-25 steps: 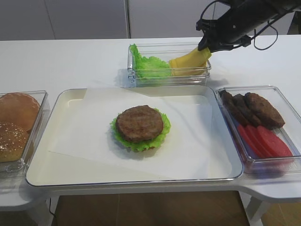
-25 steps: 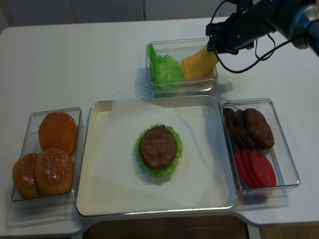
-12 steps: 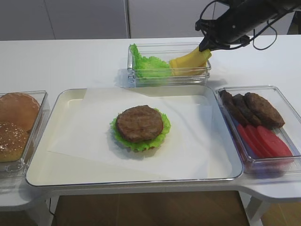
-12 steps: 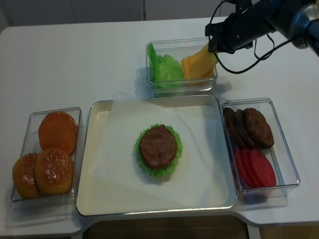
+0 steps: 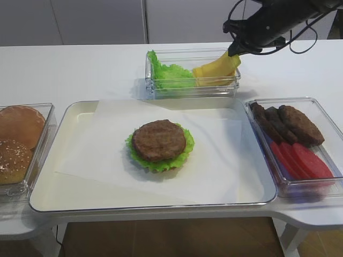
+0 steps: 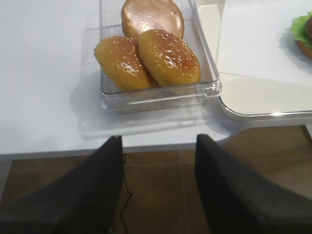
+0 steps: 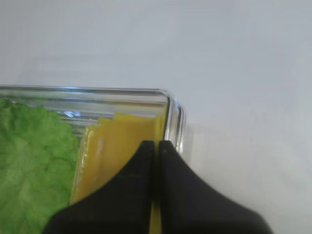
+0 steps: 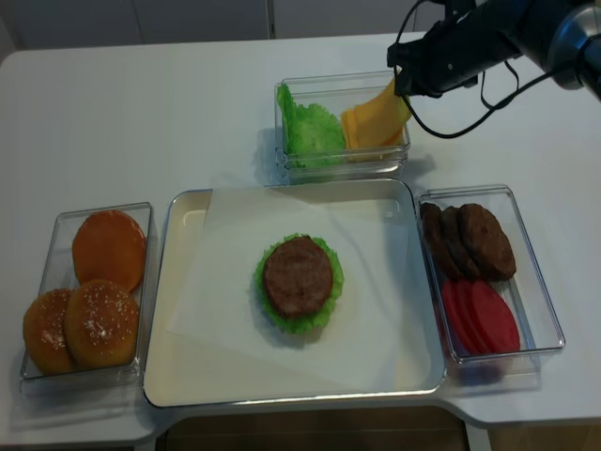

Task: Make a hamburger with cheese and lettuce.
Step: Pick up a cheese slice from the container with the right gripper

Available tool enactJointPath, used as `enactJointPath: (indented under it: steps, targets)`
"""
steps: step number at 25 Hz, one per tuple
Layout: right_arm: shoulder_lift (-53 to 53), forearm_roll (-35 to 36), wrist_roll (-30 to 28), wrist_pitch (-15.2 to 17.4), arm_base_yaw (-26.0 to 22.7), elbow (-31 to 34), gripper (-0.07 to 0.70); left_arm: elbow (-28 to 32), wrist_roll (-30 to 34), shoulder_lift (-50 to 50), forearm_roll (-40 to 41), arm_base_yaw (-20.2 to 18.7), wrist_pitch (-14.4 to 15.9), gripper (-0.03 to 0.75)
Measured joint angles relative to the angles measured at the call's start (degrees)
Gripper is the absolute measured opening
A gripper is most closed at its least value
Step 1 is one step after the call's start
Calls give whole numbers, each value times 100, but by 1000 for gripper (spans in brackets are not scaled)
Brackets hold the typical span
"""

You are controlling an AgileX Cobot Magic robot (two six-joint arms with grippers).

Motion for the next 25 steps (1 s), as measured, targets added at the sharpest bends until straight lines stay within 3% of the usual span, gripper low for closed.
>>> enactJointPath:
  steps: [25]
  targets:
    - [-421,-22,-63,236,0,0,4,0,0,0,0,0,0,358]
